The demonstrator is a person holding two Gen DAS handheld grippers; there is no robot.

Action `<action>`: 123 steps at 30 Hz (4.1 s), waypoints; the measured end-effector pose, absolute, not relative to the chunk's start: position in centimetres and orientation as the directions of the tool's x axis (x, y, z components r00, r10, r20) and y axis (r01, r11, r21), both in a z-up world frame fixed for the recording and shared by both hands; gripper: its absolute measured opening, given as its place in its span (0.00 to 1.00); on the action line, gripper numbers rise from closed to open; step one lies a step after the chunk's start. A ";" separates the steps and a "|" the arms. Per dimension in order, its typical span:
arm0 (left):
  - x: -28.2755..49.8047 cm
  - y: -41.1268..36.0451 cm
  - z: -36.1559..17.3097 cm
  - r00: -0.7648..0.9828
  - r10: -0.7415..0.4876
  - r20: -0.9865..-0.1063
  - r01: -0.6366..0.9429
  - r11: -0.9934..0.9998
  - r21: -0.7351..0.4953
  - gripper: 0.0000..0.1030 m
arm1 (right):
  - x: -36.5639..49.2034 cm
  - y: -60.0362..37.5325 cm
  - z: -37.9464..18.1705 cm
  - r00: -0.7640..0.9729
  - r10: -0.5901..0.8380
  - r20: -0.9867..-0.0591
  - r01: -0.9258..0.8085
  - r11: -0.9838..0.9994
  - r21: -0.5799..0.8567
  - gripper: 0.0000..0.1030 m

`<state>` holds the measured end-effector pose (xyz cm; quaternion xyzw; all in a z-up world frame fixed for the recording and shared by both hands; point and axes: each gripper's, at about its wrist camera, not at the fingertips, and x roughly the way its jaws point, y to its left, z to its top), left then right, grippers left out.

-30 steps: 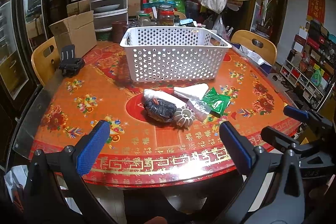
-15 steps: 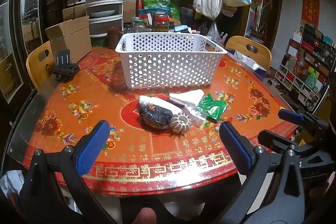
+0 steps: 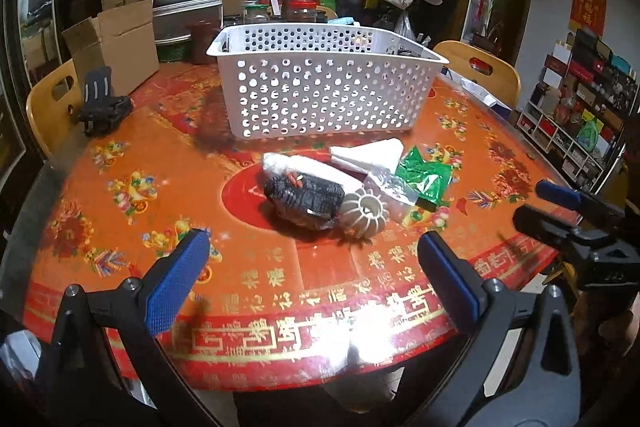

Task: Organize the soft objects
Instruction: 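Lower the left gripper onto the black knit glove while the right gripper approaches the clear bag, then close the left gripper on the black glove while the right gripper grasps the clear bag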

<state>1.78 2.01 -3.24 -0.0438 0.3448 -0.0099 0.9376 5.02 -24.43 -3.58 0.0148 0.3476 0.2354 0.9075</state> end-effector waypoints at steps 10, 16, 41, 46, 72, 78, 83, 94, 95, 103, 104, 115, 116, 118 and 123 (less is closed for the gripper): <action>6.4 3.3 -5.9 0.725 -0.054 -0.687 -0.034 0.993 -0.114 0.96 | 9.7 -23.1 -6.9 0.585 0.434 -0.685 -0.417 0.886 0.204 0.92; 8.5 4.6 -6.9 0.708 -0.078 -0.702 -0.039 0.988 -0.149 0.79 | 11.9 -22.0 -7.6 0.573 0.415 -0.707 -0.423 0.888 0.179 0.85; 11.5 5.4 -9.4 0.675 -0.145 -0.723 -0.009 0.979 -0.205 0.63 | 14.8 -18.9 -8.4 0.564 0.360 -0.744 -0.446 0.890 0.092 0.56; 11.7 5.7 -9.6 0.672 -0.157 -0.724 -0.011 0.975 -0.222 0.63 | 14.9 -18.9 -8.5 0.557 0.369 -0.744 -0.456 0.885 0.097 0.40; 10.1 5.9 -8.9 0.710 -0.105 -0.696 -0.030 0.983 -0.179 0.51 | 13.4 -19.3 -7.1 0.526 0.485 -0.699 -0.517 0.835 0.190 0.00; 9.1 6.4 -8.5 0.721 -0.100 -0.686 -0.033 0.983 -0.179 0.51 | 12.5 -17.9 -7.2 0.488 0.516 -0.704 -0.541 0.812 0.219 0.09; 8.6 6.9 -8.4 0.726 -0.100 -0.681 -0.041 0.981 -0.188 0.51 | 11.7 -17.0 -7.8 0.476 0.511 -0.715 -0.550 0.808 0.212 0.32; 7.9 7.1 -8.3 0.731 -0.109 -0.673 -0.041 0.978 -0.203 0.51 | 10.3 -14.7 -8.4 0.507 0.450 -0.735 -0.584 0.807 0.091 0.57; 7.9 7.1 -8.3 0.731 -0.108 -0.673 -0.042 0.978 -0.203 0.51 | 10.3 -14.7 -8.6 0.507 0.445 -0.738 -0.584 0.807 0.085 0.57; 7.9 7.3 -8.5 0.728 -0.105 -0.678 -0.051 0.977 -0.207 0.51 | 9.8 -14.5 -9.1 0.523 0.414 -0.745 -0.588 0.808 0.037 0.29; 8.0 7.3 -8.5 0.727 -0.105 -0.678 -0.050 0.977 -0.205 0.51 | 9.8 -14.7 -9.1 0.521 0.419 -0.744 -0.586 0.809 0.044 0.30; 7.9 6.4 -7.7 0.738 -0.100 -0.668 -0.036 0.982 -0.188 0.51 | 9.0 -17.2 -7.1 0.570 0.446 -0.690 -0.560 0.826 0.071 0.29; 7.9 6.3 -7.4 0.741 -0.100 -0.664 -0.033 0.982 -0.185 0.51 | 9.0 -17.5 -6.8 0.576 0.446 -0.685 -0.556 0.828 0.071 0.29; 7.8 6.1 -6.9 0.748 -0.099 -0.656 -0.029 0.983 -0.181 0.51 | 8.9 -18.0 -6.2 0.587 0.448 -0.674 -0.550 0.832 0.073 0.29; 7.6 5.5 -5.3 0.765 -0.099 -0.637 -0.014 0.985 -0.170 0.51 | 9.2 -19.2 -4.6 0.607 0.464 -0.645 -0.541 0.836 0.092 0.29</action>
